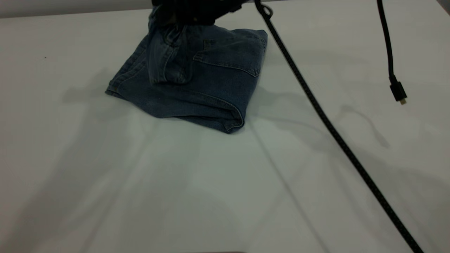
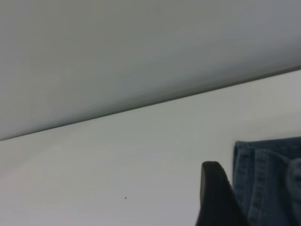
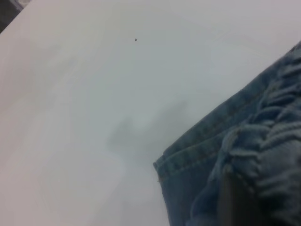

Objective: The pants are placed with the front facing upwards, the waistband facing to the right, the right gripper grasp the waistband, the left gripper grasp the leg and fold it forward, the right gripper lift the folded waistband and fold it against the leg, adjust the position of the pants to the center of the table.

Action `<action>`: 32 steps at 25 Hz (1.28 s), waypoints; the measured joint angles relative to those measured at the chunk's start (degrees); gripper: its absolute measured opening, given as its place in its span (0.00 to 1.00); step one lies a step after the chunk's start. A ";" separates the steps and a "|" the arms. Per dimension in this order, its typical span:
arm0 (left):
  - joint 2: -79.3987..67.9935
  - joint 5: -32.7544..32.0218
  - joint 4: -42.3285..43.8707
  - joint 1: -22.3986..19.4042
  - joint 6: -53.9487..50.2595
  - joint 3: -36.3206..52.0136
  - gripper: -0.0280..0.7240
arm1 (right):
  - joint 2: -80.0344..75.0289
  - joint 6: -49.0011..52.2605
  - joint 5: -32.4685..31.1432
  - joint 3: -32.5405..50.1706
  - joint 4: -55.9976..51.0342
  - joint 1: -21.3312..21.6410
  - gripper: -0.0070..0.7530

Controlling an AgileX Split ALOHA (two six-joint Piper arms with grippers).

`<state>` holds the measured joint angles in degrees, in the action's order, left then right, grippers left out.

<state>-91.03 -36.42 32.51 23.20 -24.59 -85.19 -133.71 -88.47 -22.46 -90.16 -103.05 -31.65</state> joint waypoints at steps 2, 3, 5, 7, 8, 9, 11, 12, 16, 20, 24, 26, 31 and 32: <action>0.00 0.00 -2.18 0.00 2.27 0.00 0.53 | -0.58 0.55 -0.01 -0.52 0.23 -0.58 0.38; 0.00 0.00 -3.49 0.00 4.11 0.00 0.52 | -0.58 0.92 -0.01 -0.60 0.44 -0.89 0.45; 0.00 0.06 -5.60 0.00 7.64 0.00 0.51 | -0.29 2.26 -0.23 -0.73 1.92 -1.67 0.64; 0.00 0.12 -6.89 0.00 10.09 0.00 0.51 | 0.66 5.08 -0.88 -0.79 5.19 -2.10 0.77; 0.00 0.27 -7.21 0.00 10.61 0.00 0.50 | 1.39 6.60 -1.33 -0.79 7.65 -2.16 0.83; 0.00 0.42 -7.53 0.00 10.81 0.00 0.50 | 2.31 9.11 -2.07 -0.79 10.42 -2.16 0.86; 0.00 0.69 -8.86 0.00 11.52 0.00 0.50 | 4.21 14.41 -2.92 -0.81 16.26 -2.16 0.88; 0.00 0.89 -9.74 0.00 12.46 0.00 0.50 | 5.34 17.16 -3.10 -0.81 19.88 -1.97 0.88; -0.23 -0.05 -15.43 0.00 20.59 0.00 0.50 | 10.10 32.58 -6.76 -0.85 36.56 -0.14 0.81; -2.94 -4.32 -22.33 0.00 30.62 0.00 0.50 | 14.82 49.01 -12.71 -0.87 54.30 4.64 0.77; -9.57 -7.55 -26.12 0.00 37.83 0.00 0.50 | 18.28 60.30 -18.98 -0.87 68.67 10.18 0.76; -13.70 -7.66 -27.07 0.00 41.86 0.00 0.50 | 19.24 62.29 -22.05 -0.87 72.88 12.19 0.76; -22.79 -3.28 -23.43 0.00 51.00 0.00 0.49 | 19.76 63.34 -26.09 -0.87 75.51 14.90 0.76; -24.39 -0.63 -22.36 0.00 51.40 0.00 0.49 | 19.76 63.38 -26.19 -0.87 75.66 14.97 0.76</action>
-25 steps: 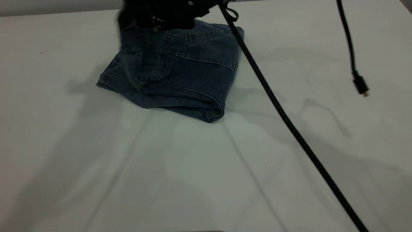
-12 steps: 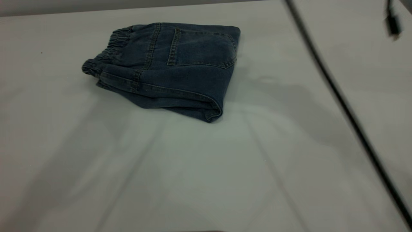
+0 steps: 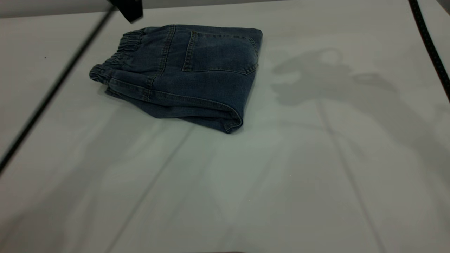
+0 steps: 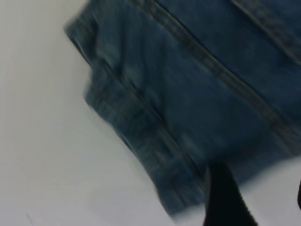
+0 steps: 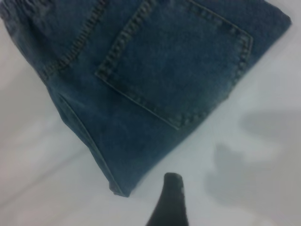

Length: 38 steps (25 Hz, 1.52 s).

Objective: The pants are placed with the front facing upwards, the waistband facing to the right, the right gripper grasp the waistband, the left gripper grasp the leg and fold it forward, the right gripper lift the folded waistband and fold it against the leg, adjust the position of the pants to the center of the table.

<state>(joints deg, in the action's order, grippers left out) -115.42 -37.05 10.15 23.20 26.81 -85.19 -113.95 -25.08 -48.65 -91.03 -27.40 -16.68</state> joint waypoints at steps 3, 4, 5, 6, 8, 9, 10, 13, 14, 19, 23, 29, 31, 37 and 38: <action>-3.44 4.56 -0.66 -0.04 -2.83 0.00 0.50 | 0.00 0.07 0.00 0.00 -0.01 0.05 0.76; -4.24 4.98 -1.63 -0.04 -4.21 0.00 0.52 | 0.00 0.10 0.00 0.00 -0.01 0.05 0.76; -4.87 5.02 -2.49 -0.04 -5.15 0.00 0.54 | 0.00 0.10 0.00 0.00 -0.01 0.05 0.76; -5.30 4.97 -3.03 -0.04 -5.61 0.00 0.58 | 0.00 0.10 0.00 0.00 -0.01 0.05 0.76; -6.10 5.09 -4.25 -0.04 -6.06 0.00 0.67 | 0.00 0.10 0.05 0.00 -0.01 0.05 0.76; -6.49 5.58 -4.38 -0.04 -6.06 0.00 0.71 | 0.00 0.10 0.05 0.00 -0.01 0.05 0.76; -6.95 6.36 -4.38 -0.04 -5.63 0.00 0.74 | 0.00 0.10 0.05 0.00 -0.16 0.05 0.76; -8.81 8.02 -4.38 -0.07 -1.81 -0.74 0.76 | 0.00 0.10 0.09 0.00 -1.07 0.05 0.76; -9.61 8.14 -4.44 -0.07 -0.48 -1.26 0.75 | 0.00 0.10 0.04 0.00 -1.33 0.05 0.76; -13.96 10.44 -4.57 -0.11 0.73 -3.29 0.70 | 0.00 0.10 -1.98 0.00 -2.15 0.05 0.76; -16.76 11.47 -6.78 -0.11 -1.37 -4.30 0.66 | 0.00 0.10 -3.75 0.00 -2.27 0.05 0.76; -19.41 12.52 -7.12 -0.11 -8.15 -4.64 0.64 | 0.00 0.10 -5.01 0.00 -2.44 0.05 0.76; -19.52 12.29 -7.12 -0.11 -10.34 -4.87 0.64 | 0.00 0.10 -5.20 0.00 -2.50 0.05 0.76; -19.58 11.13 -7.87 -0.11 -16.85 -5.08 0.64 | 0.00 0.10 -5.32 0.00 -2.56 0.05 0.76; -19.58 10.96 -8.32 -0.11 -18.21 -5.10 0.64 | 0.00 0.10 -5.32 0.00 -2.56 0.05 0.76</action>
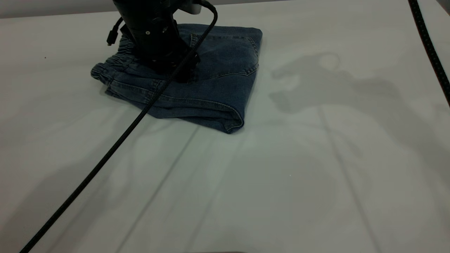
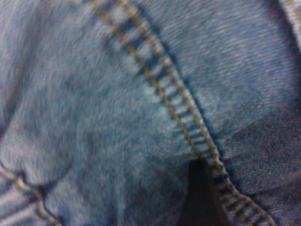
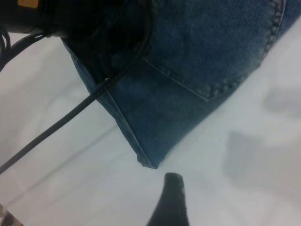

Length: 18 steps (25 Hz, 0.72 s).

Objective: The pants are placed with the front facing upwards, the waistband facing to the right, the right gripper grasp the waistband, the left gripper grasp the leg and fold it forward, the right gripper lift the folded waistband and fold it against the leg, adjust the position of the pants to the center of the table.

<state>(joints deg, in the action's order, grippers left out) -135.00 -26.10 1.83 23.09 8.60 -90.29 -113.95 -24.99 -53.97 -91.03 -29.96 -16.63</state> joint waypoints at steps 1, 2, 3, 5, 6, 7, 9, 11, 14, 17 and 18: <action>0.00 -0.16 -0.47 -0.07 -1.88 0.00 0.64 | 0.00 0.00 0.00 0.00 0.00 0.00 0.76; 0.00 -0.21 -1.05 -0.07 -3.80 0.00 0.64 | 0.00 0.00 0.00 0.00 0.00 0.00 0.76; 0.00 -0.21 -1.83 -0.07 -5.62 0.00 0.64 | 0.00 0.00 0.00 0.00 0.00 0.00 0.76; 0.00 -0.21 -2.75 -0.07 -8.60 -0.05 0.64 | 0.00 0.00 0.00 -0.04 -0.04 0.00 0.76; 0.00 -0.21 -3.00 0.01 -9.71 -0.05 0.64 | 0.00 0.00 0.00 -0.04 -0.04 0.00 0.76; 0.00 -0.21 -3.14 0.10 -10.79 -0.05 0.64 | 0.00 0.00 0.00 -0.04 -0.04 0.00 0.76; 0.00 -0.15 -3.25 0.63 -13.42 -0.05 0.64 | 0.00 0.00 0.00 -0.04 -0.04 0.00 0.76; 0.00 0.11 -3.32 1.22 -16.48 -0.05 0.64 | 0.00 -0.11 0.00 -0.04 -0.04 0.00 0.76; 0.00 1.01 -3.37 2.30 -21.21 -0.05 0.64 | 0.00 -0.21 0.00 -0.04 -0.04 0.00 0.76; -0.01 1.87 -3.49 3.34 -25.76 -0.05 0.64 | 0.00 -0.21 0.00 -0.04 -0.04 0.00 0.76; -0.01 2.11 -3.68 3.62 -27.20 -0.05 0.64 | 0.00 -0.21 0.00 -0.04 -0.04 0.00 0.76</action>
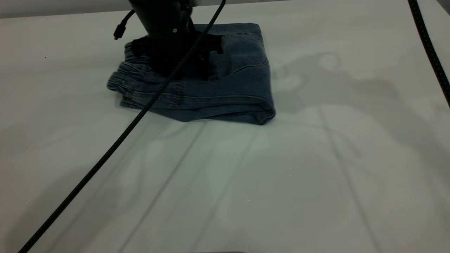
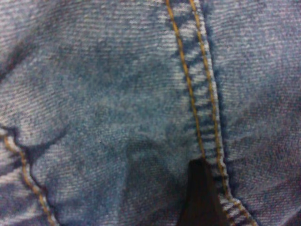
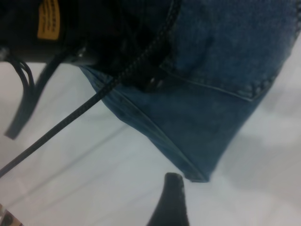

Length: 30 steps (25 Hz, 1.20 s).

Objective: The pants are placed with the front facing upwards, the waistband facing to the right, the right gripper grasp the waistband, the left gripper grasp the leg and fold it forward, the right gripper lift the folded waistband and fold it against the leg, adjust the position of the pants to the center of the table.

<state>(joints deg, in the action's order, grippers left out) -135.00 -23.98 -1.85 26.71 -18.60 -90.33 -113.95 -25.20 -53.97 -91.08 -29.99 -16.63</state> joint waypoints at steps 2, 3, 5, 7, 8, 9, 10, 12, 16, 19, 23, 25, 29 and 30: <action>-0.05 0.43 -0.17 0.46 -3.71 0.00 0.64 | 0.00 0.00 0.00 0.00 0.00 0.00 0.76; -0.05 0.57 -0.17 0.60 -5.12 0.00 0.64 | 0.00 0.00 0.00 0.00 0.00 0.00 0.76; -0.05 0.70 -0.41 0.88 -6.71 0.00 0.64 | 0.00 0.00 0.00 0.00 0.00 0.00 0.76; 0.00 0.47 -0.76 0.98 -7.76 0.00 0.64 | 0.00 0.00 0.00 0.00 0.00 0.00 0.76; 0.14 -0.11 -1.05 1.05 -7.95 0.00 0.64 | 0.00 0.00 0.00 0.00 0.00 0.00 0.76; 0.45 -0.95 -1.44 1.12 -7.95 0.00 0.64 | 0.00 0.00 0.00 0.00 0.00 0.00 0.76; 0.85 -2.03 -1.74 1.19 -7.82 0.00 0.64 | 0.00 0.00 0.00 0.00 0.00 0.00 0.76; 2.30 -5.09 -2.32 1.32 -7.51 0.00 0.64 | 0.00 0.00 -0.12 0.00 0.00 0.00 0.76; 9.12 -9.86 -2.69 1.42 -4.36 0.00 0.64 | 0.29 -0.22 -1.05 0.00 0.08 0.00 0.76; 16.21 -11.74 -2.69 1.42 0.58 0.00 0.64 | 2.74 -0.63 -1.50 0.00 0.94 0.13 0.76; 25.60 -15.87 -2.69 1.42 7.76 0.00 0.64 | 9.59 -0.57 -3.30 0.00 1.48 0.20 0.76; 30.20 -18.85 -2.69 1.42 11.25 0.00 0.64 | 13.55 -0.57 -6.03 0.00 1.76 0.20 0.76; 40.37 -26.99 -2.69 1.42 17.71 0.00 0.64 | 23.64 0.02 -12.80 0.00 4.64 0.20 0.76; 43.00 -29.06 -2.66 1.42 18.60 0.00 0.64 | 25.96 0.46 -13.89 0.00 5.54 0.20 0.76</action>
<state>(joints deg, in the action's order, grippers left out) -92.00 -53.05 -4.50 28.13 0.00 -90.33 -87.98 -24.74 -67.86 -91.08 -24.45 -16.43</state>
